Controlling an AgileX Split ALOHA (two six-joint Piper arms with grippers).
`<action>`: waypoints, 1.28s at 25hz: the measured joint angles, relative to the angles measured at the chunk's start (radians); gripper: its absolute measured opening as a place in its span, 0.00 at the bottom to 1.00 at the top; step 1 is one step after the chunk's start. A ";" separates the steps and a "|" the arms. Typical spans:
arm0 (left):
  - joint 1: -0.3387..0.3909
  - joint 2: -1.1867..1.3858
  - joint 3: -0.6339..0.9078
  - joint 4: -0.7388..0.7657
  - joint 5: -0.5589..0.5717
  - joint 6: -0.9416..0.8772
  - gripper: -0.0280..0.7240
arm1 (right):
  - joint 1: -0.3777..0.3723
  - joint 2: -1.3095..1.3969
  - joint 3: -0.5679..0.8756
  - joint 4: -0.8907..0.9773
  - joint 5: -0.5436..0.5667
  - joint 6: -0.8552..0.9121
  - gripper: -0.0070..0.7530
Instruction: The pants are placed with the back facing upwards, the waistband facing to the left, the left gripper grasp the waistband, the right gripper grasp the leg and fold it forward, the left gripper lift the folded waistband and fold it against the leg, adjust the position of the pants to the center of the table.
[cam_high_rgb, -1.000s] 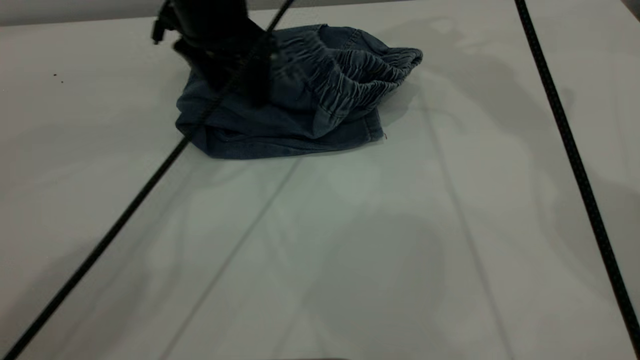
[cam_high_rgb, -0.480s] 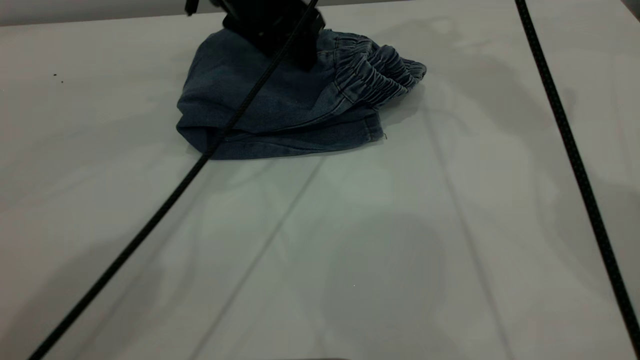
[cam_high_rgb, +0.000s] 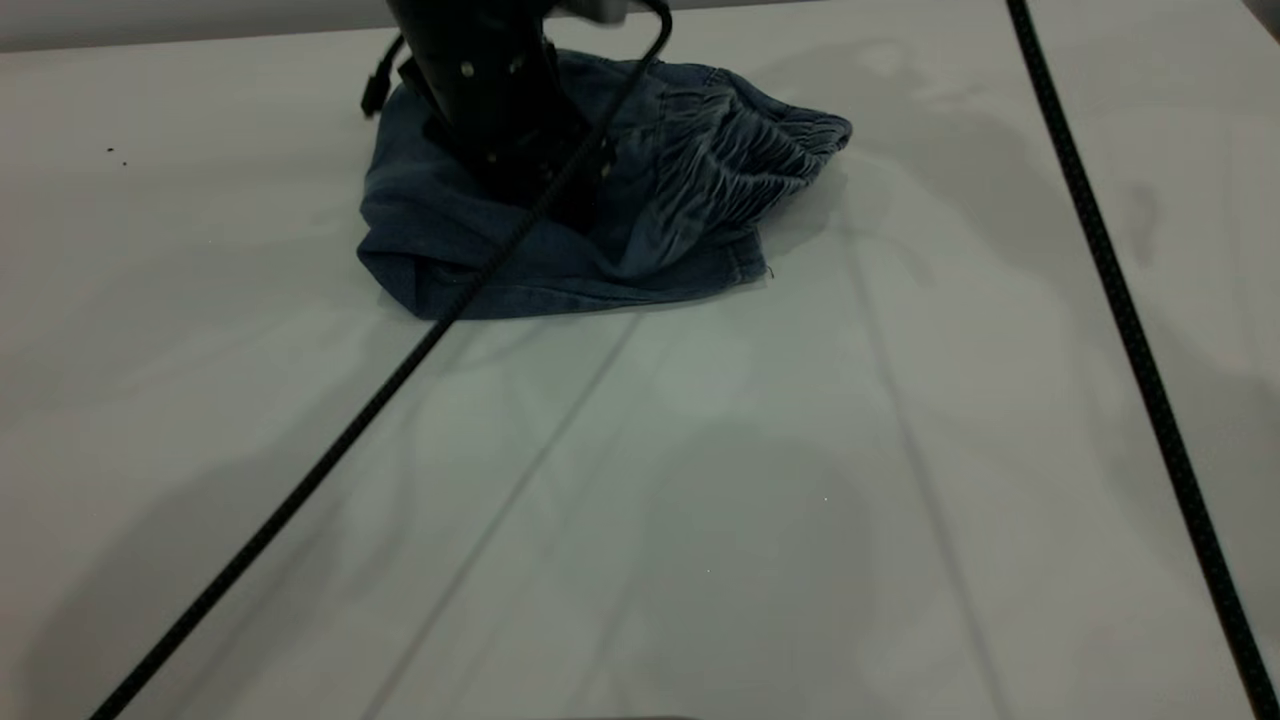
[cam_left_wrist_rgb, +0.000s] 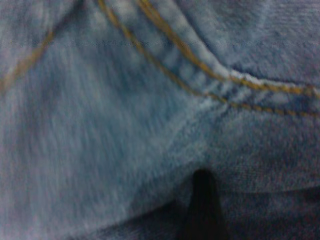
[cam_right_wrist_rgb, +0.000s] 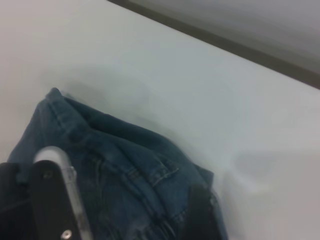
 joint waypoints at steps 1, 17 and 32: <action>0.000 0.008 -0.004 0.000 0.000 0.000 0.72 | 0.000 -0.011 0.005 -0.001 0.000 0.000 0.62; 0.000 0.002 -0.017 0.138 0.319 0.100 0.72 | 0.000 -0.116 0.011 -0.002 0.004 -0.001 0.62; 0.000 -0.131 -0.286 0.171 0.603 -0.071 0.72 | 0.000 -0.432 0.268 -0.023 0.007 0.000 0.62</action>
